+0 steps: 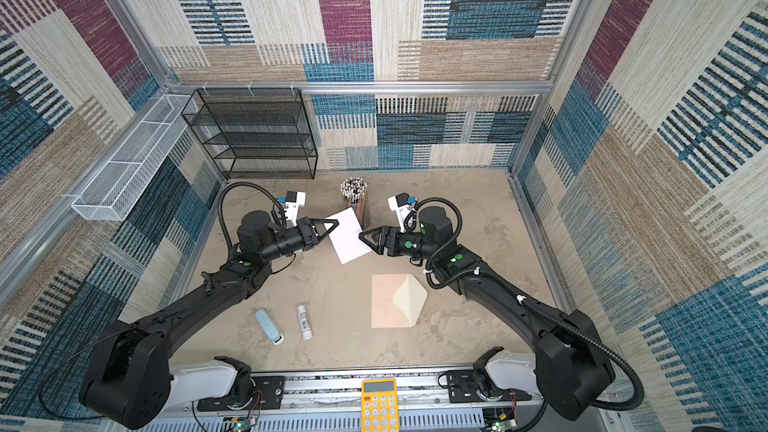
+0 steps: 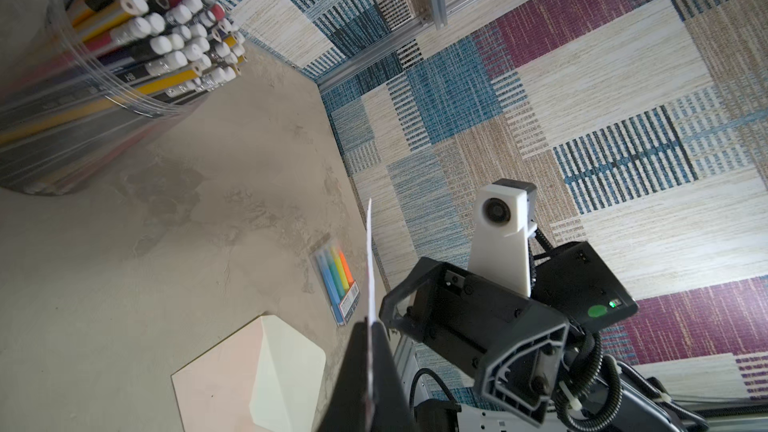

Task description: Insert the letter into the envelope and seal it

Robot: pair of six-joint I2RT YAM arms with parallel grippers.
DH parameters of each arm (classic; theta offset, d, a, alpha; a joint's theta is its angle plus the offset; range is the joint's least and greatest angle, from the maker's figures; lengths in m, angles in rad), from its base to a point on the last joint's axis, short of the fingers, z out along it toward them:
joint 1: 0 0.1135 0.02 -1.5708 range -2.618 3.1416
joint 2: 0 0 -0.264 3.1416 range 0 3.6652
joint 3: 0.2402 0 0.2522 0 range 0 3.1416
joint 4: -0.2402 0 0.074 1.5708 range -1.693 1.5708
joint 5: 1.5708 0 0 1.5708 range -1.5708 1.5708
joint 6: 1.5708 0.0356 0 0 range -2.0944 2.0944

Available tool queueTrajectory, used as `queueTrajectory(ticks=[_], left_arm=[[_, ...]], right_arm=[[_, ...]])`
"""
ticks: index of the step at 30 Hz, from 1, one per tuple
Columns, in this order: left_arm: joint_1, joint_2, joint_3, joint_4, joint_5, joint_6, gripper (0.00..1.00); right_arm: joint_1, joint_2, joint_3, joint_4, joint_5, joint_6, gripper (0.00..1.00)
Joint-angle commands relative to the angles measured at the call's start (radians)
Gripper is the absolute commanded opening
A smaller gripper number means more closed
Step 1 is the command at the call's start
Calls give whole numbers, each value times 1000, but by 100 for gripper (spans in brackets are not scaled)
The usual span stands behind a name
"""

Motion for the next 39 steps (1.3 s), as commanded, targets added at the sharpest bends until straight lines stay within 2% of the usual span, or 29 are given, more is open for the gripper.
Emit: queueTrajectory(ticks=[1,5,8,12,14,20,39], left_arm=[[4,20,14,20,115,55,0],[3,88,18,160,236,-6,0],[4,126,16,256,283,-61,0],[-5,121,31,197,293,-14,0],[-10,112,41,140,285,27,0],[-25,133,38,160,287,23,0],[-50,140,54,126,264,66,0]], right_arm=[[-17,-23,-16,-46,-8,-63,80],[-28,-13,-56,-23,-64,-75,85],[-28,3,-93,37,-121,-59,86],[-28,17,-130,115,-185,-31,85],[-28,26,-136,142,-211,-23,83],[-27,69,-136,211,-276,20,74],[-15,97,-128,322,-297,119,51]])
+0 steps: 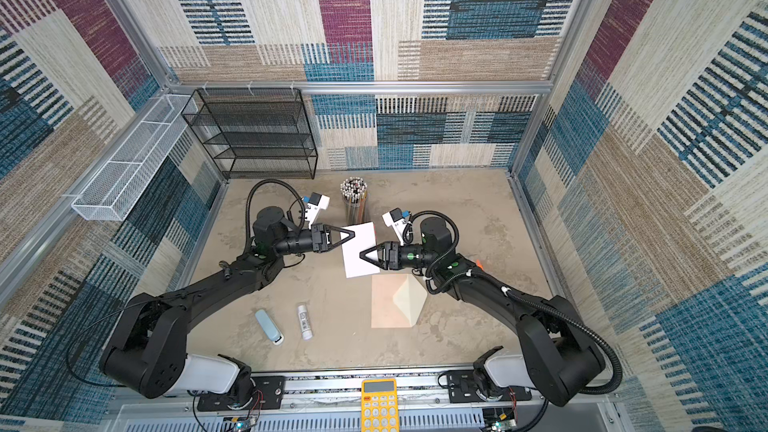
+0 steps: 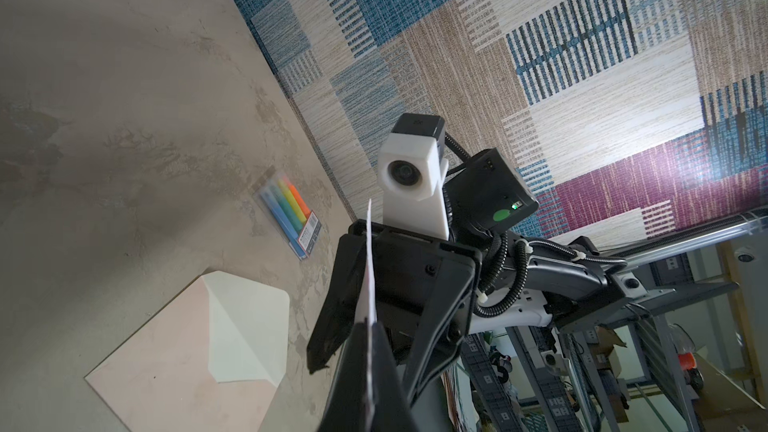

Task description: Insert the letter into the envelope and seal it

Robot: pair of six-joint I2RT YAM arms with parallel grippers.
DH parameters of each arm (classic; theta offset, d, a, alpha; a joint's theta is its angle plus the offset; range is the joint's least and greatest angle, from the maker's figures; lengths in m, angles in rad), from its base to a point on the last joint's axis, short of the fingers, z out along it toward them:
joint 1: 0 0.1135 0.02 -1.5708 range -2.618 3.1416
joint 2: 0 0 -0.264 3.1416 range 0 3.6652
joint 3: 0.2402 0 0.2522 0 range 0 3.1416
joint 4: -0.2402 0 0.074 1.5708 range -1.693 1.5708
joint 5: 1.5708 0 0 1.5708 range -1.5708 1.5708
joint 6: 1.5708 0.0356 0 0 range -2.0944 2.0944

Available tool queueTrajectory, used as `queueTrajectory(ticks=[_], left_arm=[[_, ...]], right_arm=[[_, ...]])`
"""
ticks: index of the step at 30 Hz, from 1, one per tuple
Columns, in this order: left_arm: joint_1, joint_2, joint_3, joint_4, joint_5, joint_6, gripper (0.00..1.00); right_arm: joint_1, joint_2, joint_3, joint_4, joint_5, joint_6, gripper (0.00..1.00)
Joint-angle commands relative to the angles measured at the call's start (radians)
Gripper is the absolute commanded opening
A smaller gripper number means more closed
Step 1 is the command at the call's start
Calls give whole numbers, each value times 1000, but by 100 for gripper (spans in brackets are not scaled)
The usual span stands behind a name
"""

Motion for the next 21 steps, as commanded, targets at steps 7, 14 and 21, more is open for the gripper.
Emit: queueTrajectory(ticks=[7,14,21], left_arm=[[-4,-15,7,-50,-13,56,0],[-6,-16,5,-50,-15,56,0],[-10,-14,9,-49,-13,56,0]], right_arm=[[2,16,15,86,-16,52,39],[7,24,19,99,-20,63,31],[12,28,20,100,-18,66,20]])
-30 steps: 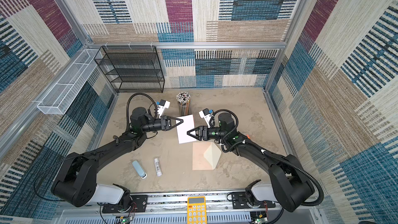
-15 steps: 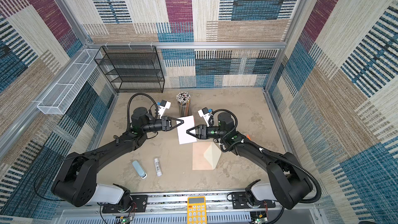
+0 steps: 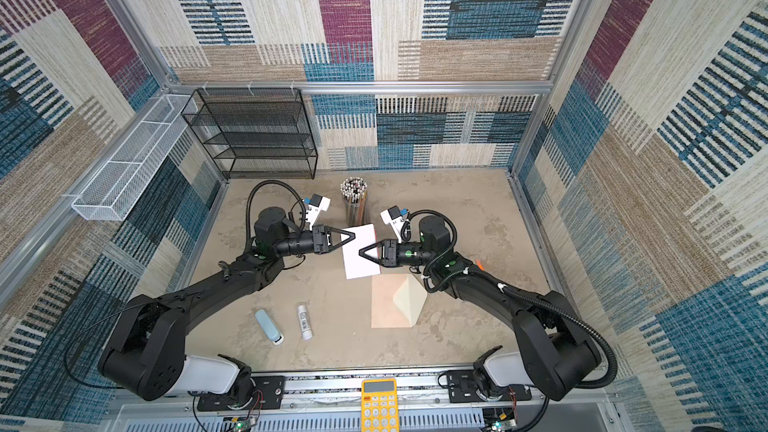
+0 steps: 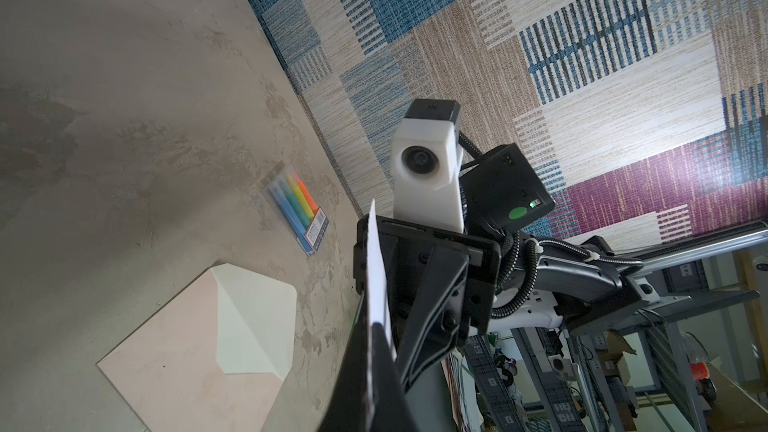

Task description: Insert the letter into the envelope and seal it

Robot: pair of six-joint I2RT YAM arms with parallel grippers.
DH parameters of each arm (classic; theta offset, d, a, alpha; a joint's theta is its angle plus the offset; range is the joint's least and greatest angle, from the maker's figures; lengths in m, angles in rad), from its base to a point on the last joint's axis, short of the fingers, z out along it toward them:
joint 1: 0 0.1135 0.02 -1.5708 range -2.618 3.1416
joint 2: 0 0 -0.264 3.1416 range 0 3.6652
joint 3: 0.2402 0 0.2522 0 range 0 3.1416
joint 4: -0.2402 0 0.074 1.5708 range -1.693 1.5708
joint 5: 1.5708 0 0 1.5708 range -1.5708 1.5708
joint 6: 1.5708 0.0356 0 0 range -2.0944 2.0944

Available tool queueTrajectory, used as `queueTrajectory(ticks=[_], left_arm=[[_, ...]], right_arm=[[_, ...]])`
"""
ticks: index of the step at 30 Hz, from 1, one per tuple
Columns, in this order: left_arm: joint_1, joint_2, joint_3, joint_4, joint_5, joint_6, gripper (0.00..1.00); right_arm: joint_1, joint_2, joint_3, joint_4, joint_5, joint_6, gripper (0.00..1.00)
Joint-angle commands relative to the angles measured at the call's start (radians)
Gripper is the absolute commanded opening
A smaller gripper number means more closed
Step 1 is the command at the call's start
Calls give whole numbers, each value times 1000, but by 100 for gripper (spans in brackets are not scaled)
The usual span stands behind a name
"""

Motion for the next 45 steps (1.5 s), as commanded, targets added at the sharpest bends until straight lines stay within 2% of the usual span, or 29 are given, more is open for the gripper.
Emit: queueTrajectory(ticks=[1,4,8,10,13,21,23,25,28,30,33,36,38,40,45], left_arm=[[-2,-4,9,6,9,30,0],[-4,-6,8,9,10,32,0],[-8,-7,6,11,13,32,0],[-10,-8,5,12,15,34,0],[-12,-10,5,9,16,36,0],[-11,-17,8,-28,8,57,0],[-11,-31,14,-73,-9,82,17],[-12,-53,23,-131,-26,118,31],[-12,-100,35,-229,-70,174,50],[-11,-137,46,-313,-117,219,55],[-11,-192,71,-487,-227,288,55],[-18,-228,91,-659,-370,333,54],[-37,-227,89,-724,-423,351,51],[-82,-205,85,-774,-462,358,49],[-234,-119,63,-767,-547,336,47]], right_arm=[[2,1,6,45,-7,11,19],[5,6,12,45,-15,17,18],[11,18,21,42,-19,21,29],[17,25,27,39,-23,21,30],[23,32,31,39,-22,18,25],[25,25,35,23,-10,5,4],[25,17,42,-18,9,-12,0],[25,3,47,-60,27,-38,0],[25,-29,46,-143,88,-85,0],[20,-59,42,-209,150,-111,0],[1,-119,20,-352,299,-145,0],[-6,-200,-6,-515,515,-177,0],[-7,-247,-28,-607,616,-184,0],[-7,-286,-61,-664,655,-181,0],[-7,-363,-172,-681,640,-136,0]])
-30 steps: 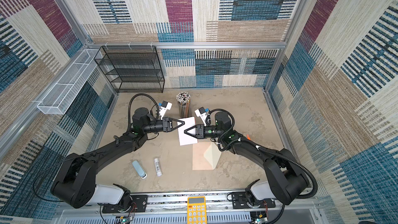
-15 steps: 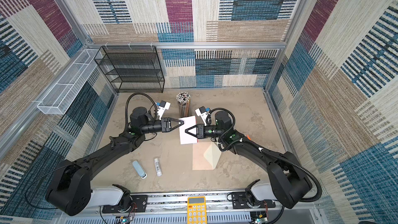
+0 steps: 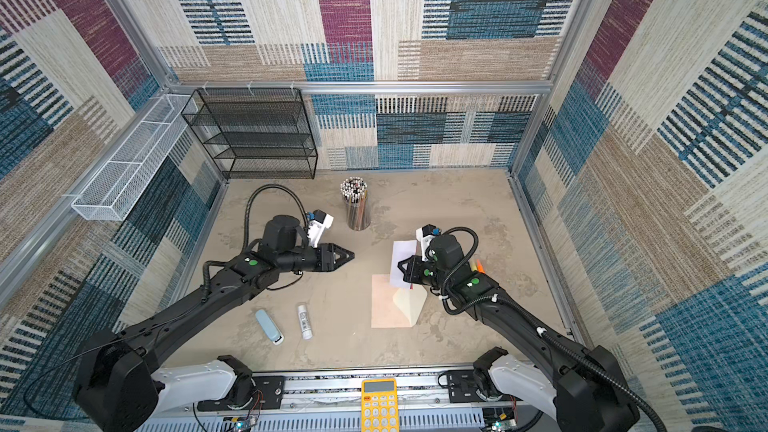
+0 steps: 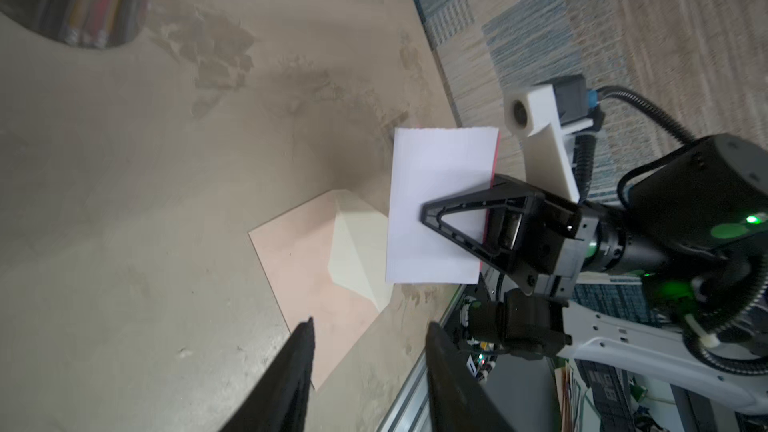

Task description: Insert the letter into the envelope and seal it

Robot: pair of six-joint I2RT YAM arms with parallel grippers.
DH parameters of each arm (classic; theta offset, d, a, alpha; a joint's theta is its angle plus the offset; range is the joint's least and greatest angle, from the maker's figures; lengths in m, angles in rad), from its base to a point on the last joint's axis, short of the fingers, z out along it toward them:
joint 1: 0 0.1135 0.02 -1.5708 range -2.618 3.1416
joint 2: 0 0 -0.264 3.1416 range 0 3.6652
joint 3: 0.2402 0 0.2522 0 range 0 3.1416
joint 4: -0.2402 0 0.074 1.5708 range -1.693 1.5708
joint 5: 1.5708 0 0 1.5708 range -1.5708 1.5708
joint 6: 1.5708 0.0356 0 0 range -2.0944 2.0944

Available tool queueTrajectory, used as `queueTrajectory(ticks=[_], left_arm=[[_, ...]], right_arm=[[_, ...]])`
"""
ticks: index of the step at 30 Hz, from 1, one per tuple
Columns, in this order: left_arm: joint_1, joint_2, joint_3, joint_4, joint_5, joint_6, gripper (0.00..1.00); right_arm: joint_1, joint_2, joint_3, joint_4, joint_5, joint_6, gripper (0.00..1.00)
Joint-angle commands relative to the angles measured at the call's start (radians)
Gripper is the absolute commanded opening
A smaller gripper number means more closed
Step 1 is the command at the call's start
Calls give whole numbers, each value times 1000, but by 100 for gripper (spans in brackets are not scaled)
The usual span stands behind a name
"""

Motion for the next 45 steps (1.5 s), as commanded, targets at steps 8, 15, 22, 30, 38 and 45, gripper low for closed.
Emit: queueTrajectory(ticks=[8,15,22,30,38,45], left_arm=[[-141,226,19,54,-86,-66,32],[-169,349,29,122,-57,-133,17],[-172,422,33,138,-39,-135,10],[-172,460,23,141,-43,-124,6],[-171,487,31,118,-53,-101,5],[-166,517,47,86,-50,-78,4]], right_arm=[[-4,-24,-121,-47,84,28,0],[-30,-7,-141,-51,99,-3,0],[-52,7,-147,-50,85,-29,0],[-53,12,-164,-46,70,-53,0],[-53,-9,-167,-58,81,-91,0],[-52,-18,-184,-40,75,-100,0]])
